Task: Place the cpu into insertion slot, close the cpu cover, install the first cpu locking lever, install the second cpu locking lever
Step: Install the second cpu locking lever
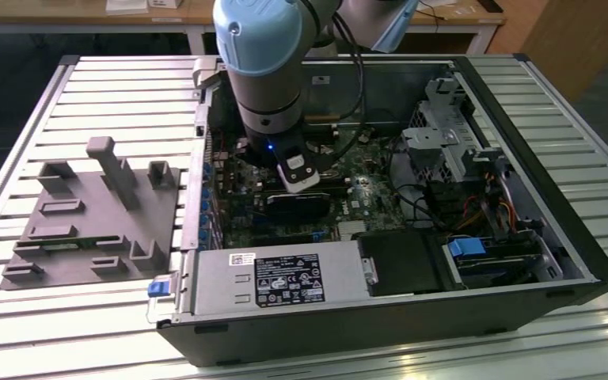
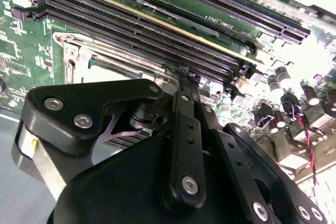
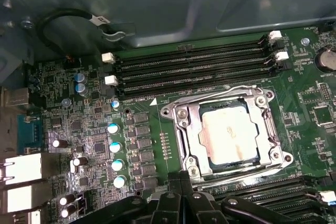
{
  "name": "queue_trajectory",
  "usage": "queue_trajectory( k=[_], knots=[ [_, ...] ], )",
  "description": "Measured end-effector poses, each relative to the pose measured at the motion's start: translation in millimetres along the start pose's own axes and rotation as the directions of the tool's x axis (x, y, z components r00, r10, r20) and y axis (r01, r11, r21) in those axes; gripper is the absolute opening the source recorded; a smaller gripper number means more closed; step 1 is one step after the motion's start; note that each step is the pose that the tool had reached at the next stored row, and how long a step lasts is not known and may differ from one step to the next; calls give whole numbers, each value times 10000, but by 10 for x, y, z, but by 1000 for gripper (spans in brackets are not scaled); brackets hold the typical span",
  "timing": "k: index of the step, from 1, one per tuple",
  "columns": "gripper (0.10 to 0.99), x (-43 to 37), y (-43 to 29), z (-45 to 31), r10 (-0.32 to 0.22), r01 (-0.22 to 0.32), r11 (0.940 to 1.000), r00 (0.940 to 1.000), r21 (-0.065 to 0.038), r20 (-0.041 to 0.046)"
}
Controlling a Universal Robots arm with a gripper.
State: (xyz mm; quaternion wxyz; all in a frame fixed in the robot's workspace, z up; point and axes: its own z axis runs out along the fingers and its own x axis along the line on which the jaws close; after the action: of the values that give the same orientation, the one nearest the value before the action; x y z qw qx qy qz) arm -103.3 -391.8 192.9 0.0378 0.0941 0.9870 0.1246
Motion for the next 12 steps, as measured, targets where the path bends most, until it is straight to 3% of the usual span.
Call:
queue_trajectory(
  k=[6, 12],
  knots=[
    [102, -3, 13, -46, -2, 2, 10000, 10000, -7, 2],
    [102, 4, 56, -38, -5, 5, 10000, 10000, 19, 5]
  ],
)
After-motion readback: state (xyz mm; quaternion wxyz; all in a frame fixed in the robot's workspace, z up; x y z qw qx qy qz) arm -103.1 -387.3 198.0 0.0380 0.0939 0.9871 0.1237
